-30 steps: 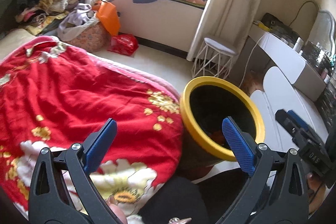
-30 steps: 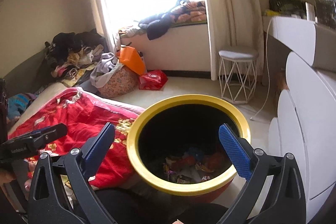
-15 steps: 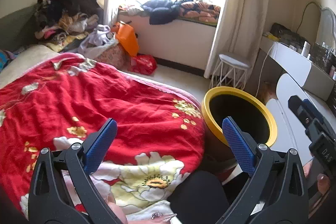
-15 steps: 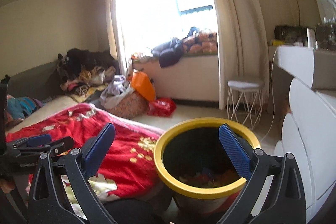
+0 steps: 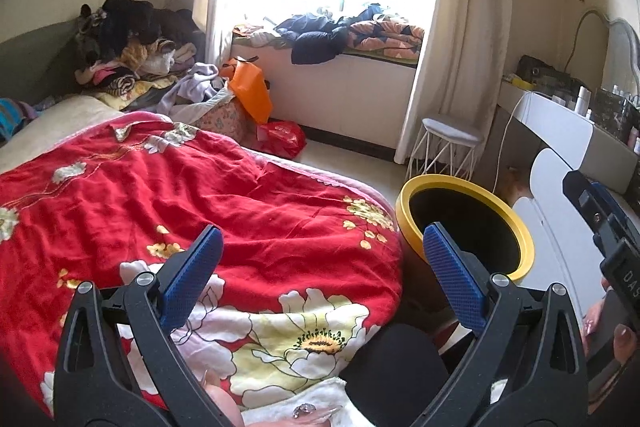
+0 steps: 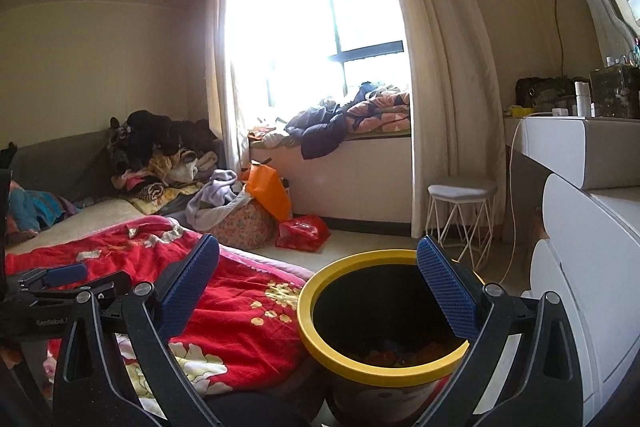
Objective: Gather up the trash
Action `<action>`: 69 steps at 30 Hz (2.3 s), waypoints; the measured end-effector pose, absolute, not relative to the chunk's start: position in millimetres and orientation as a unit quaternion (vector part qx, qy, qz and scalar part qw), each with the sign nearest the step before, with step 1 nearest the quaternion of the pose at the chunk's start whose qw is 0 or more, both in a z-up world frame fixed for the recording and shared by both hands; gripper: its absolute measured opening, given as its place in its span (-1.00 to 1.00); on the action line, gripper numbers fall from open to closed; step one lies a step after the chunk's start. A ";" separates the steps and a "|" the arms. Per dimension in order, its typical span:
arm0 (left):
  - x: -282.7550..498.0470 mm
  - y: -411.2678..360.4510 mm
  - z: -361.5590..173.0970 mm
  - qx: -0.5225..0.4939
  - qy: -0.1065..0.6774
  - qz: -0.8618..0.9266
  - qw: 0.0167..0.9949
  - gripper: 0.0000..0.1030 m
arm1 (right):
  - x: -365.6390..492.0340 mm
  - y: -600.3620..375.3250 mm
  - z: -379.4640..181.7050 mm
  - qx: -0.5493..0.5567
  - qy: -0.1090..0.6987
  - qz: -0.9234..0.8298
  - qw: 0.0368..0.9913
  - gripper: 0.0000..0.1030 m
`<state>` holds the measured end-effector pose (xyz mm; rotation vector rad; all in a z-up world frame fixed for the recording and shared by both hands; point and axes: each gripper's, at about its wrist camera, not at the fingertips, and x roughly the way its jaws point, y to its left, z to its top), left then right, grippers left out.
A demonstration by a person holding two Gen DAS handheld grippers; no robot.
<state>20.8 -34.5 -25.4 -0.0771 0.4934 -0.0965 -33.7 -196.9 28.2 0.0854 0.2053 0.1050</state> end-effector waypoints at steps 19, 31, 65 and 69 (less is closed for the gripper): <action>19.4 -31.0 -21.0 -0.048 0.241 -0.047 0.968 0.79 | -33.1 -196.7 24.9 0.044 0.112 0.052 0.991 0.87; 19.7 -31.2 -21.0 -0.048 0.244 -0.047 0.967 0.79 | -33.6 -197.6 23.6 0.046 0.112 0.049 0.991 0.87; 20.2 -25.5 -24.4 -0.059 0.253 -0.032 0.965 0.79 | -32.1 -196.4 34.8 0.074 0.131 0.055 0.987 0.87; 20.9 -1.7 -23.9 -0.081 0.261 -0.005 0.962 0.79 | -8.4 -166.3 51.1 0.070 0.162 0.114 0.978 0.87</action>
